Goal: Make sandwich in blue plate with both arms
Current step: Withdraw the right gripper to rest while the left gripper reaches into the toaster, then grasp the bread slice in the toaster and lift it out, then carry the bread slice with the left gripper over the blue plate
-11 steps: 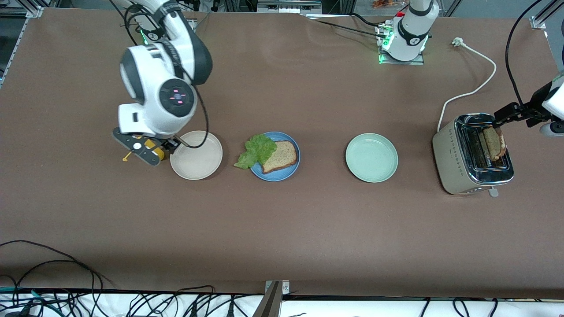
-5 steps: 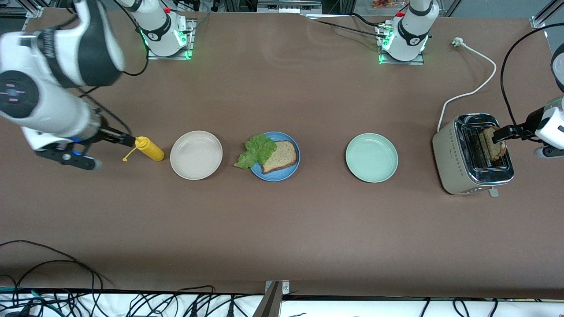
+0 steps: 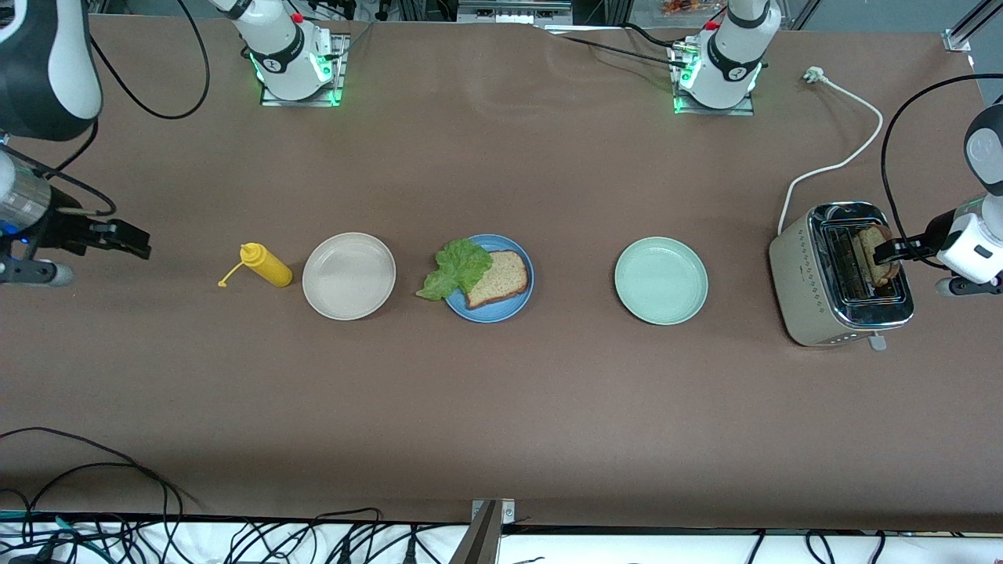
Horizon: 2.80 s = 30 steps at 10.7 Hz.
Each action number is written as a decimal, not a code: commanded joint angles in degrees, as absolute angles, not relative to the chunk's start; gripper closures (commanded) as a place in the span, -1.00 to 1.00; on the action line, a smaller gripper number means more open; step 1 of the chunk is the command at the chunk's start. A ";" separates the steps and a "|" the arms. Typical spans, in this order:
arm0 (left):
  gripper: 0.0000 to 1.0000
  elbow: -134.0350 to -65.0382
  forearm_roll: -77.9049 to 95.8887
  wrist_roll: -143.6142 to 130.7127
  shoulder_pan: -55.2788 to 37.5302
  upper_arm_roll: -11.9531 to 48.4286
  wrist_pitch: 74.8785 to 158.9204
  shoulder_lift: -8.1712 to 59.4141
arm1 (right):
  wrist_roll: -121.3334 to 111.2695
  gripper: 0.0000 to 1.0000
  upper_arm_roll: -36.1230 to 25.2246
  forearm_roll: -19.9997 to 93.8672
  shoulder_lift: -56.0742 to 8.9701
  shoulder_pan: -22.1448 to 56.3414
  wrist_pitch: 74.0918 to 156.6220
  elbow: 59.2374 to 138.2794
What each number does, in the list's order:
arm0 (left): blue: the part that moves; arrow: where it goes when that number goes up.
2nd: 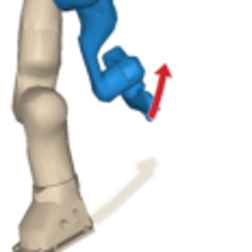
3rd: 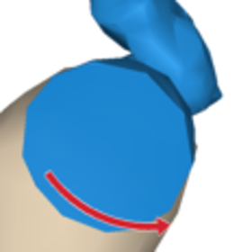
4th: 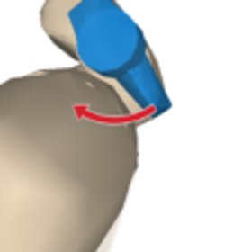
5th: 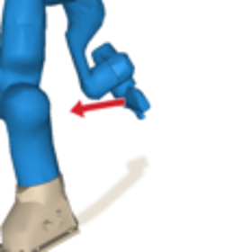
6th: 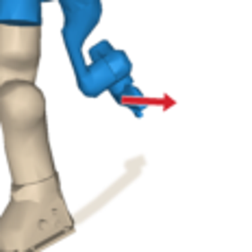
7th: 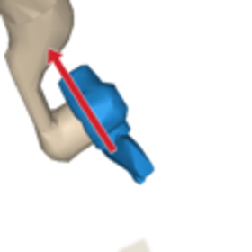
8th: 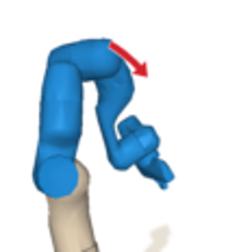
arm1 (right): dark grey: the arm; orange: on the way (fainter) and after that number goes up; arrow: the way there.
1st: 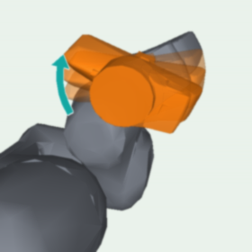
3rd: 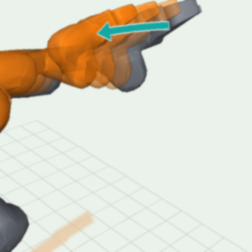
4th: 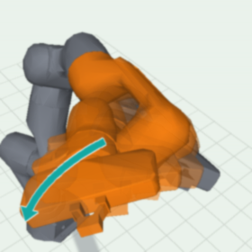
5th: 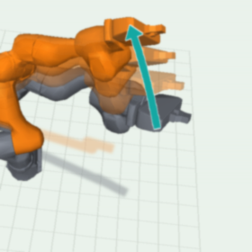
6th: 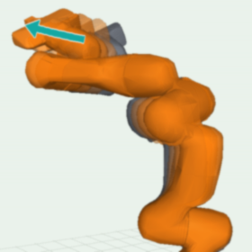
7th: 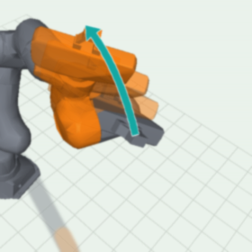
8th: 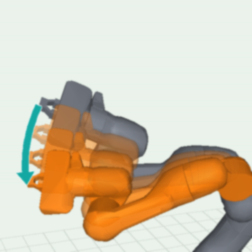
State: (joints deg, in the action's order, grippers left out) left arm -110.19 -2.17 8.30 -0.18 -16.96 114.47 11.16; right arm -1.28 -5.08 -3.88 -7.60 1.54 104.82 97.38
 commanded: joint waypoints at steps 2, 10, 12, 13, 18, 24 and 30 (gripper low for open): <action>1.00 -109.60 -3.52 9.40 -0.70 -17.31 114.52 11.34 | -7.02 -1.00 -5.79 -0.20 3.07 -0.26 106.98 105.74; 1.00 -107.58 -3.52 10.02 -0.97 -15.22 108.57 -3.49 | -8.00 -1.00 -7.91 1.41 1.32 -0.35 95.19 96.33; 1.00 -108.10 -3.52 9.06 -0.97 -10.92 106.18 -7.10 | -8.17 -1.00 -8.52 1.32 1.58 -0.35 93.71 96.33; 1.00 -108.11 -3.52 7.05 -0.88 -7.85 104.08 -7.47 | -8.43 -1.00 -8.53 1.06 1.76 -0.26 92.30 96.24; 1.00 -108.28 -0.29 -8.05 -1.05 8.75 103.18 -4.67 | -8.61 -1.00 -10.28 1.41 1.14 -0.26 91.76 94.66; 1.00 -106.88 3.25 -28.34 -1.23 25.99 112.73 6.74 | -8.61 -1.00 -10.81 1.49 1.23 -0.26 91.06 93.70; 1.00 -97.83 2.99 -46.73 -2.80 37.87 123.81 23.62 | -8.53 -1.00 -11.95 1.58 1.49 -0.26 90.97 93.52</action>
